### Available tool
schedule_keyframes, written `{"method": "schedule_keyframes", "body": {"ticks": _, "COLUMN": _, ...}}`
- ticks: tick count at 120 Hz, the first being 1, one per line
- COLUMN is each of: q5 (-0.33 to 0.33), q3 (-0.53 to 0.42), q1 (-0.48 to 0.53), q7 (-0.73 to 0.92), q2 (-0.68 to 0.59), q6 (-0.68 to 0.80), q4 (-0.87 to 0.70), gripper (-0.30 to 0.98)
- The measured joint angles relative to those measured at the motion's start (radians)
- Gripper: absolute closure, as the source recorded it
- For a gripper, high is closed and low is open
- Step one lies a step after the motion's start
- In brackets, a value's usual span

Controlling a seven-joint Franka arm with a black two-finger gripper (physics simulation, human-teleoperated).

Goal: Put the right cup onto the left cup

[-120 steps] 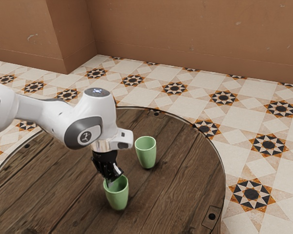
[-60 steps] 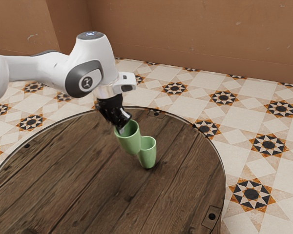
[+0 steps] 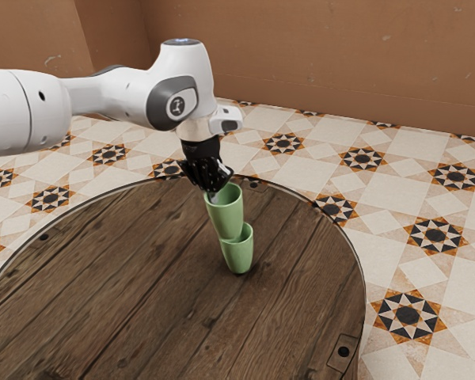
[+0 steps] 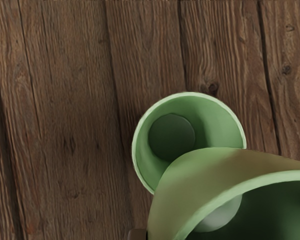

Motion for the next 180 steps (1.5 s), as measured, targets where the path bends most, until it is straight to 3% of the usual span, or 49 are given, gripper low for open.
{"method": "schedule_keyframes", "body": {"ticks": 44, "q5": 0.000, "q3": 0.000, "q1": 0.015, "q7": 0.016, "q2": 0.100, "q6": -0.022, "q4": 0.117, "gripper": 0.79}}
{"method": "schedule_keyframes", "body": {"ticks": 97, "q5": -0.038, "q3": 0.002, "q1": 0.022, "q7": 0.027, "q2": 0.126, "q6": -0.010, "q4": 0.111, "gripper": 0.78}}
{"method": "schedule_keyframes", "body": {"ticks": 118, "q5": -0.060, "q3": 0.002, "q1": 0.012, "q7": 0.022, "q2": 0.091, "q6": 0.000, "q4": 0.054, "gripper": 0.40}}
{"method": "schedule_keyframes", "body": {"ticks": 132, "q5": -0.055, "q3": 0.003, "q1": -0.010, "q7": 0.019, "q2": -0.005, "q6": 0.013, "q4": -0.025, "gripper": 0.23}}
{"method": "schedule_keyframes", "body": {"ticks": 161, "q5": -0.050, "q3": 0.007, "q1": -0.046, "q7": 0.020, "q2": -0.161, "q6": 0.016, "q4": -0.105, "gripper": 0.07}}
{"method": "schedule_keyframes", "body": {"ticks": 180, "q5": 0.042, "q3": 0.024, "q1": -0.055, "q7": 0.053, "q2": -0.237, "q6": -0.024, "q4": -0.112, "gripper": 0.04}}
